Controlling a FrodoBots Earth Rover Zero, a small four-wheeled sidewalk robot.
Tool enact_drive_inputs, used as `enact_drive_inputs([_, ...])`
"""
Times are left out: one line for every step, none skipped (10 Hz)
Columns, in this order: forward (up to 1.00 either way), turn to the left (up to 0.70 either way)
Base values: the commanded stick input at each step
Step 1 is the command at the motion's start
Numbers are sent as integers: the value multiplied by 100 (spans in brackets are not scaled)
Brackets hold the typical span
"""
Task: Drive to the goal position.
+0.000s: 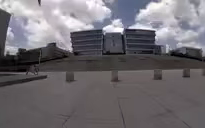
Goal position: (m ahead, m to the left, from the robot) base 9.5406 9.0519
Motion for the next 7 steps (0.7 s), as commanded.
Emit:
enact_drive_inputs([70, 4])
enact_drive_inputs([70, 0])
enact_drive_inputs([70, 0])
enact_drive_inputs([70, 0])
enact_drive_inputs([70, 0])
enact_drive_inputs([70, 0])
enact_drive_inputs([70, 0])
